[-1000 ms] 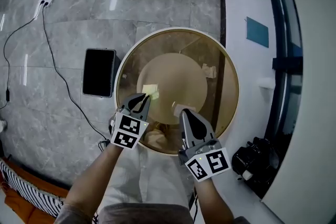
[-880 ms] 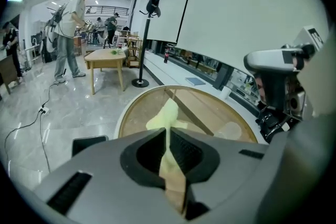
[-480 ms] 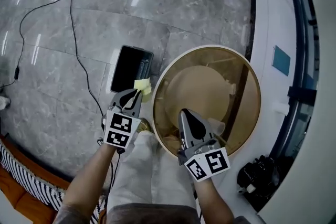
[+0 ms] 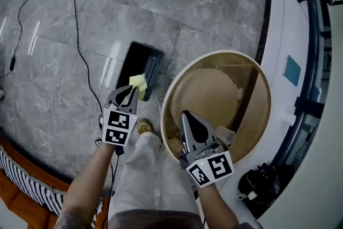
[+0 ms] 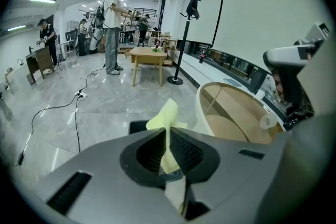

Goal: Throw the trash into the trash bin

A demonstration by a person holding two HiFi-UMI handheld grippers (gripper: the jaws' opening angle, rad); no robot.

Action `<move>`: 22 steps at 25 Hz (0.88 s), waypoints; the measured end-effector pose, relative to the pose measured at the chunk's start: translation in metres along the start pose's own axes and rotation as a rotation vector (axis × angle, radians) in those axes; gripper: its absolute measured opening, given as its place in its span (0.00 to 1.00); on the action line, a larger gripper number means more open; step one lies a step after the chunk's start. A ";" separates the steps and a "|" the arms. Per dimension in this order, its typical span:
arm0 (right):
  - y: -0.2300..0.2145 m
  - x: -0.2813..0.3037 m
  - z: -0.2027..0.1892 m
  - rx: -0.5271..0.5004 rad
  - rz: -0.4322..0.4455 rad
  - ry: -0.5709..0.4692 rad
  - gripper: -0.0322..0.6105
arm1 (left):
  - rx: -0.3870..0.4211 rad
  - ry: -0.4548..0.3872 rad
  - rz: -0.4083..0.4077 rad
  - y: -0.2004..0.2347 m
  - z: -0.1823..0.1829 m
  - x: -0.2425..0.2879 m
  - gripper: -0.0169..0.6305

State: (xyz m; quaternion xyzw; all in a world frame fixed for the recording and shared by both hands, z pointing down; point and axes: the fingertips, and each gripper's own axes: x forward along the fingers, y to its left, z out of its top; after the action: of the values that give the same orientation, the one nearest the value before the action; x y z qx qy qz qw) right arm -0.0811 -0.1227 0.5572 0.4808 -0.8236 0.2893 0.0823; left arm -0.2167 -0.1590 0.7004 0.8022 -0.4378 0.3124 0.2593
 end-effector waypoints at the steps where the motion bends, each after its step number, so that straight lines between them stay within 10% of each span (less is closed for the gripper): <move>1: -0.002 0.002 -0.003 -0.002 -0.002 0.006 0.08 | -0.004 0.005 0.003 0.002 -0.005 0.006 0.09; 22: -0.022 0.011 -0.026 0.001 -0.032 0.059 0.08 | -0.025 0.067 0.110 0.026 -0.036 0.058 0.10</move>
State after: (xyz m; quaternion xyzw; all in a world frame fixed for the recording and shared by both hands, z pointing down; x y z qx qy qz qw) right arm -0.0722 -0.1241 0.5919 0.4852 -0.8129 0.3023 0.1112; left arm -0.2242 -0.1781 0.7707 0.7628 -0.4762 0.3474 0.2661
